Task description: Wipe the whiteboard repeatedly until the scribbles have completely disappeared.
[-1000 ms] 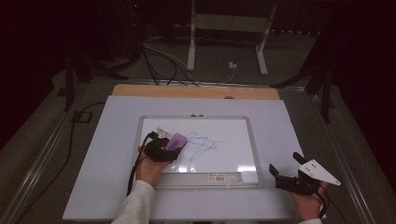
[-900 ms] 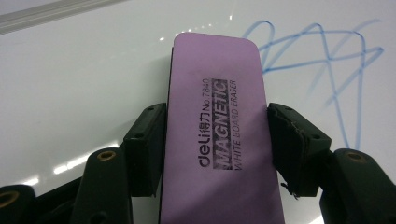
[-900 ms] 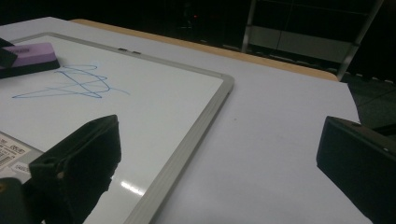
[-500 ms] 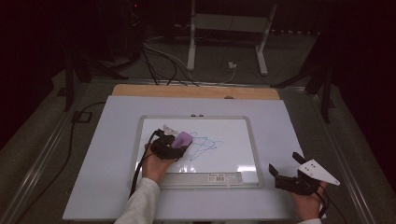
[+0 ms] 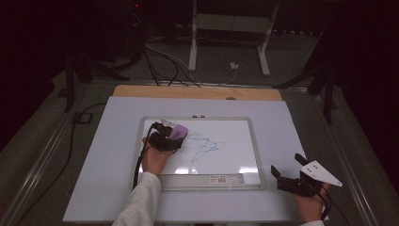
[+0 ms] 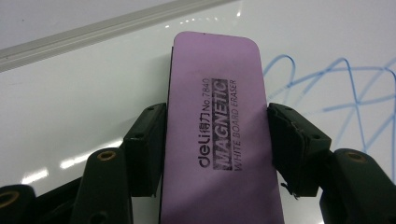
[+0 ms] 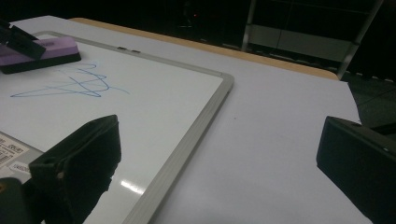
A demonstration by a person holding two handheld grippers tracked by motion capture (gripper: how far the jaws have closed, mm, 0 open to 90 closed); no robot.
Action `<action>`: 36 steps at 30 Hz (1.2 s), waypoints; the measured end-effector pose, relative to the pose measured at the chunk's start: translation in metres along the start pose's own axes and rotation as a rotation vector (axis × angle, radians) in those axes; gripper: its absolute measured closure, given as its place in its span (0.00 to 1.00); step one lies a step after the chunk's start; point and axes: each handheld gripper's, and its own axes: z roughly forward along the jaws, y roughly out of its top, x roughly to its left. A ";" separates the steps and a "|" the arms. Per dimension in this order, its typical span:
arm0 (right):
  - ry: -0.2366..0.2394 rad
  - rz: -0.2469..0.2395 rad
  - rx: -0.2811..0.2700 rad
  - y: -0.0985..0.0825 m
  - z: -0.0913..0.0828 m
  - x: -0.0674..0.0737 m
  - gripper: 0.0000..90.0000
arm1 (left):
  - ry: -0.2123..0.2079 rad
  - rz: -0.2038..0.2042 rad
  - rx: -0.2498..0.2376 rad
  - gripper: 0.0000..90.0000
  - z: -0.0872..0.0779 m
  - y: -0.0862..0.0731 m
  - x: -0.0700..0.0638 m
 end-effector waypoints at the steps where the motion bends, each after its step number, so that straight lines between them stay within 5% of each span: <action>1: 0.001 0.000 0.000 0.000 0.000 0.000 0.01 | -0.003 -0.006 0.003 0.47 0.001 0.001 0.000; 7: 0.001 -0.001 0.001 0.000 0.000 0.001 0.01 | -0.030 0.029 0.013 0.47 0.001 0.000 -0.013; 13: 0.000 0.001 -0.001 0.000 0.000 0.000 0.01 | -0.069 0.124 0.027 0.47 -0.001 -0.003 -0.038; 16: -0.001 0.001 -0.002 0.000 -0.001 0.001 0.01 | -0.066 0.095 0.016 0.47 0.001 -0.002 -0.033; 22: -0.003 0.004 -0.002 0.000 -0.001 -0.001 0.01 | 0.028 0.034 0.015 0.47 0.003 0.005 -0.014; 25: -0.002 0.002 -0.001 0.000 -0.001 -0.001 0.01 | 0.022 0.010 0.014 0.47 0.005 0.007 -0.009; 30: 0.000 0.001 -0.001 0.000 0.000 0.000 0.01 | -0.004 0.049 0.026 0.47 0.003 0.005 -0.019; 36: -0.002 0.002 -0.001 0.000 -0.001 0.000 0.01 | -0.087 0.123 0.030 0.47 -0.001 -0.004 -0.046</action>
